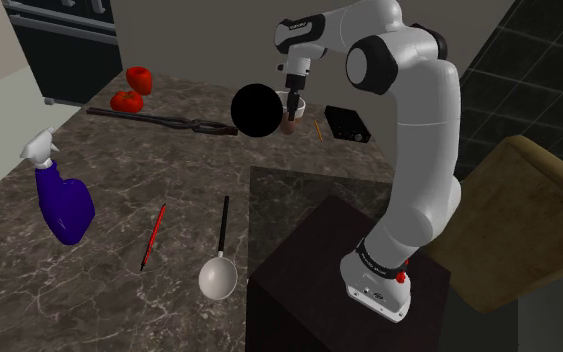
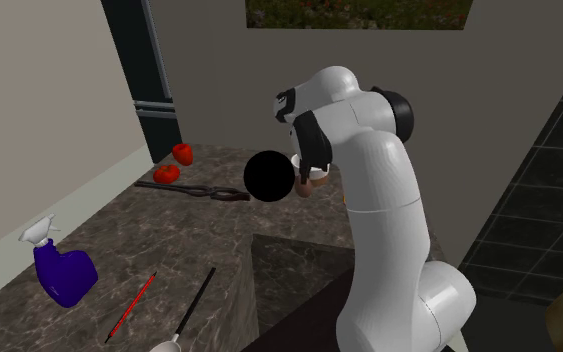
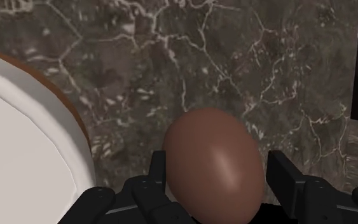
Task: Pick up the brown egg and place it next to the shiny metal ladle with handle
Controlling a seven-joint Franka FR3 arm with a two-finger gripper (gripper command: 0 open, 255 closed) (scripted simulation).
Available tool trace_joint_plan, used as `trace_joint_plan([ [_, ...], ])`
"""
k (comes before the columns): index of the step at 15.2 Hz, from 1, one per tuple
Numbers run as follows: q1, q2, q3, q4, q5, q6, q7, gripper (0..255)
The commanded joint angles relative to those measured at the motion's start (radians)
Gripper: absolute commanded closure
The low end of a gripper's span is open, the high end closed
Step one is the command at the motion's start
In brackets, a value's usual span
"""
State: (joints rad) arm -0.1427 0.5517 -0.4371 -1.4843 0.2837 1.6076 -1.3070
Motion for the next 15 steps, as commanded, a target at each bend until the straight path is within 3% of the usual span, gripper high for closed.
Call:
trace_joint_plan([
  [1, 0.002, -0.011, -0.002, 0.010, -0.004, -0.022, 0.006, 255],
  [15, -0.010, -0.045, -0.011, 0.149, -0.020, -0.189, 0.029, 255],
])
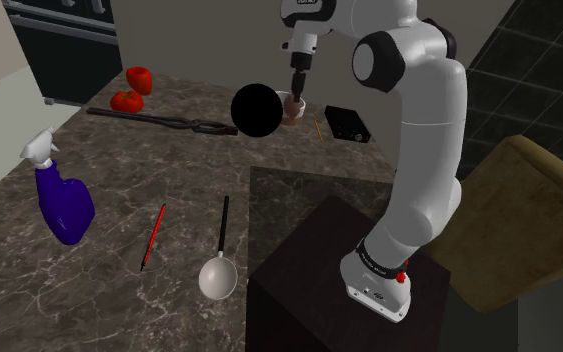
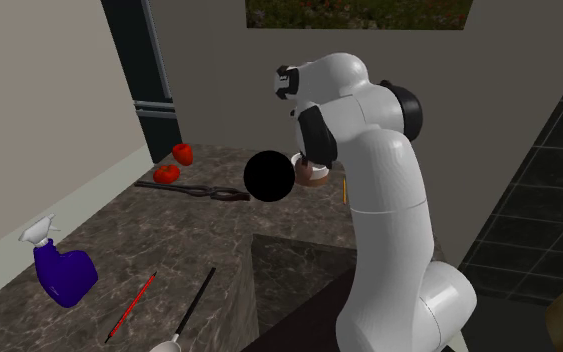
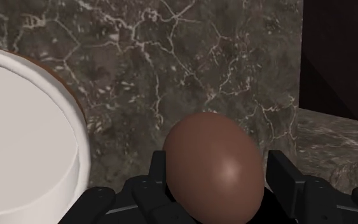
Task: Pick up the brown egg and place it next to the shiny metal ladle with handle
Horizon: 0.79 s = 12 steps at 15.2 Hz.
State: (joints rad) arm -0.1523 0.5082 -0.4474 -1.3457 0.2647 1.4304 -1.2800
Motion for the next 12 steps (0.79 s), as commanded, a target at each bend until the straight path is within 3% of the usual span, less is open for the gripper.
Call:
trace_joint_plan([
  [1, -0.002, -0.003, -0.001, 0.023, -0.001, -0.025, 0.004, 255],
  [12, -0.027, 0.009, -0.001, 0.180, 0.004, -0.168, 0.019, 255],
])
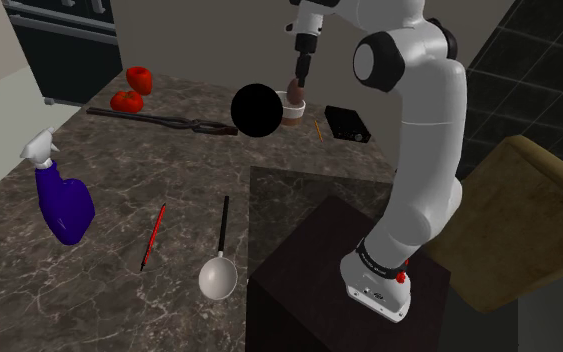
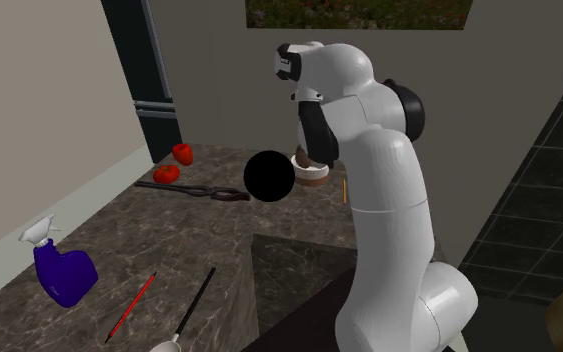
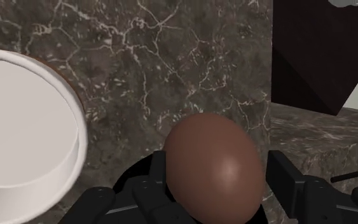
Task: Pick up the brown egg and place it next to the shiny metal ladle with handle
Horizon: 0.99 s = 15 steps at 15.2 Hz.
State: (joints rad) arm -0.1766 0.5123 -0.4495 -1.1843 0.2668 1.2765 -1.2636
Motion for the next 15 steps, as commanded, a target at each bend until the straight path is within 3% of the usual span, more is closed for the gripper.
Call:
trace_joint_plan([
  [1, 0.022, -0.022, 0.003, -0.022, -0.002, 0.003, 0.022, 255],
  [7, 0.151, -0.154, 0.031, -0.209, -0.016, 0.082, 0.148, 255],
  [15, 0.287, -0.260, 0.091, -0.352, -0.008, 0.157, 0.326, 255],
])
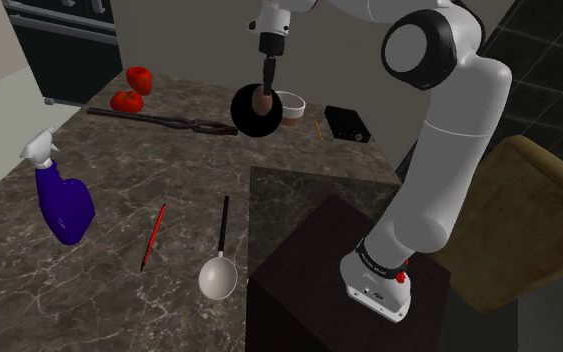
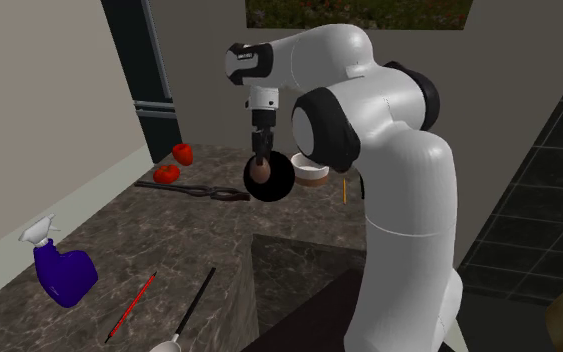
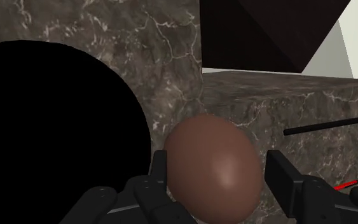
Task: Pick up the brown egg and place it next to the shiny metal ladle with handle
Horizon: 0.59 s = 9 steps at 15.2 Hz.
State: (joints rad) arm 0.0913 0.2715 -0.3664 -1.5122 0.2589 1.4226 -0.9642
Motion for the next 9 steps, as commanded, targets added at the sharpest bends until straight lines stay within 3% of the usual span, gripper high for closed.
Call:
trace_joint_plan([
  [1, 0.034, -0.028, 0.017, -0.035, 0.003, 0.019, 0.049, 255],
  [9, 0.145, -0.059, 0.090, -0.077, 0.035, 0.073, 0.223, 255],
])
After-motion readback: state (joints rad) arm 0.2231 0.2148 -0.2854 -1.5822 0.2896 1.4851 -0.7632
